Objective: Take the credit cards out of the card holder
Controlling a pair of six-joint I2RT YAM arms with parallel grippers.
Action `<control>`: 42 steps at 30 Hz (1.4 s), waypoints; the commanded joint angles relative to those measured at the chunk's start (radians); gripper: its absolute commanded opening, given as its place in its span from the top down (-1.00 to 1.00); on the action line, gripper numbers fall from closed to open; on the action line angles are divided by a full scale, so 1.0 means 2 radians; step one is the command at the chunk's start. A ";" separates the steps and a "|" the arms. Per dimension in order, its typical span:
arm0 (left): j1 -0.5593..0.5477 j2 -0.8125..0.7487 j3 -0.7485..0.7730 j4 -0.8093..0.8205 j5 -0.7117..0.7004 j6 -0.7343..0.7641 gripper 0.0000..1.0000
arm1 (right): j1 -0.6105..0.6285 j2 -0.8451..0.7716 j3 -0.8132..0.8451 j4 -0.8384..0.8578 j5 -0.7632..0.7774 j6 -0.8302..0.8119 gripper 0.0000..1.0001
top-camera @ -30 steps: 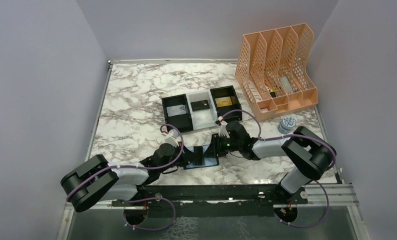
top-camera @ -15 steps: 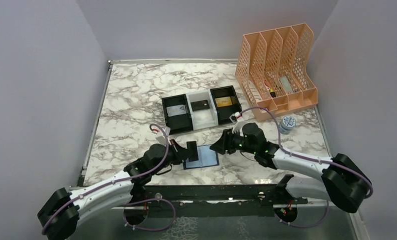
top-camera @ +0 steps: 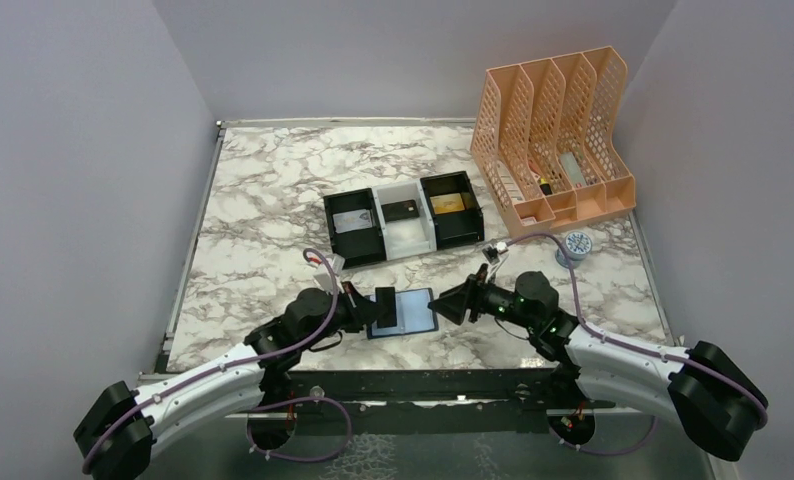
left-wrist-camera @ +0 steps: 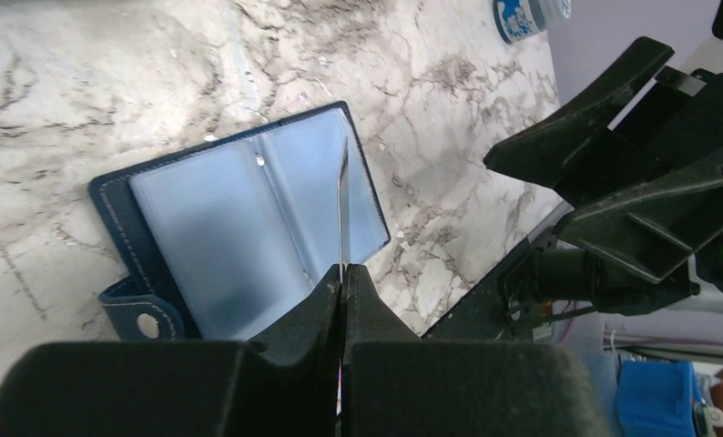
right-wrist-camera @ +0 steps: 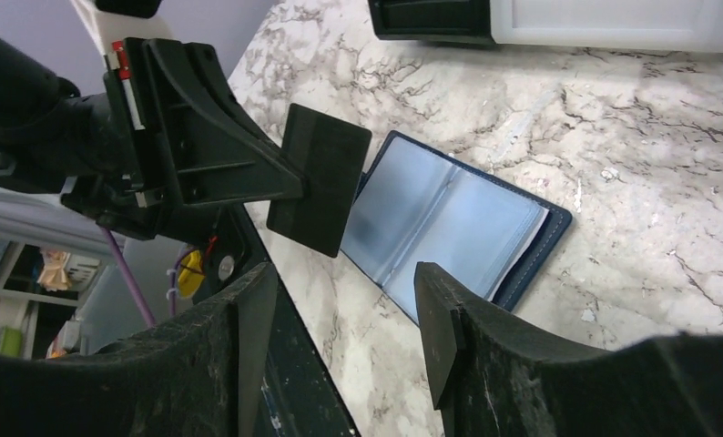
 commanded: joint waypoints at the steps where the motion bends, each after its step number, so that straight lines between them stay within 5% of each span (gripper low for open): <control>1: -0.001 0.016 0.009 0.066 0.053 0.013 1.00 | -0.002 -0.013 -0.011 0.071 -0.027 -0.007 -0.18; 22: -0.002 0.010 -0.005 0.208 0.159 0.003 1.00 | -0.002 0.126 0.028 0.219 -0.188 0.086 -0.04; 42: -0.002 0.024 -0.015 0.246 0.190 0.005 1.00 | -0.002 0.180 0.030 0.353 -0.219 0.155 0.98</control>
